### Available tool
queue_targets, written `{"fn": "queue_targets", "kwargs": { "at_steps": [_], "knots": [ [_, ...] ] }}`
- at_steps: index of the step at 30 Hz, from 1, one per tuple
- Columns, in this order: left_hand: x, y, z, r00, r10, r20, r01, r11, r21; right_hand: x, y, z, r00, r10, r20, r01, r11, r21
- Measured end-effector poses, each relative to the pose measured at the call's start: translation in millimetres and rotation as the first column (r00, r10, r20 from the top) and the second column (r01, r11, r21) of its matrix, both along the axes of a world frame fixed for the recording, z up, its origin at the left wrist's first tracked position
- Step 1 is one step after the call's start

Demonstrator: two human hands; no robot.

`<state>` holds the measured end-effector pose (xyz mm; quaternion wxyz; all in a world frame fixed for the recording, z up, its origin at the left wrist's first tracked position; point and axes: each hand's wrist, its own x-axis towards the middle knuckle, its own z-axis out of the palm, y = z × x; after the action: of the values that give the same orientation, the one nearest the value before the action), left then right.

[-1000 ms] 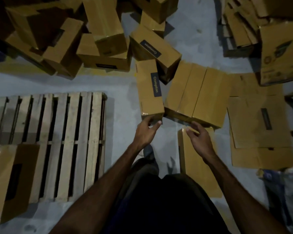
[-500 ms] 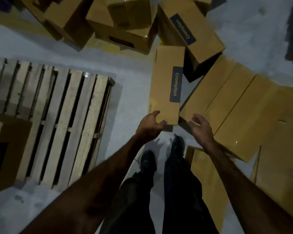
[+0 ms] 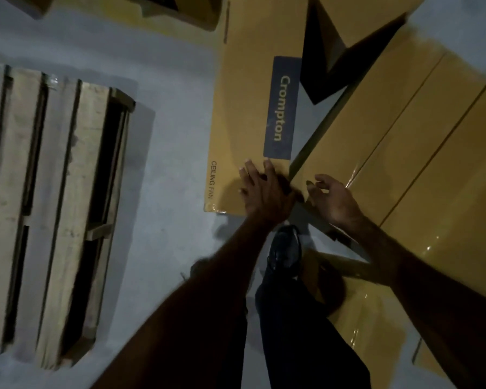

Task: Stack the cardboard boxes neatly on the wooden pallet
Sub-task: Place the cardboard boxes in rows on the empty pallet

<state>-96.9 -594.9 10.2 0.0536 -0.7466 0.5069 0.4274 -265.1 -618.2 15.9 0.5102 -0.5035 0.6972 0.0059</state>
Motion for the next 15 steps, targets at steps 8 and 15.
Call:
{"fn": "queue_targets", "kwargs": {
  "at_steps": [8, 15],
  "knots": [
    [24.3, 1.8, -6.0, 0.979, 0.167, 0.116, -0.161, 0.985, -0.057, 26.8, -1.5, -18.4, 0.996, 0.084, -0.007, -0.084, 0.996, 0.006],
    [170.8, 26.2, -7.4, 0.956, 0.272, -0.111, -0.283, 0.953, -0.106, 89.7, 3.0, -39.1, 0.992, -0.072, 0.099, 0.058, 0.989, 0.138]
  ]
}}
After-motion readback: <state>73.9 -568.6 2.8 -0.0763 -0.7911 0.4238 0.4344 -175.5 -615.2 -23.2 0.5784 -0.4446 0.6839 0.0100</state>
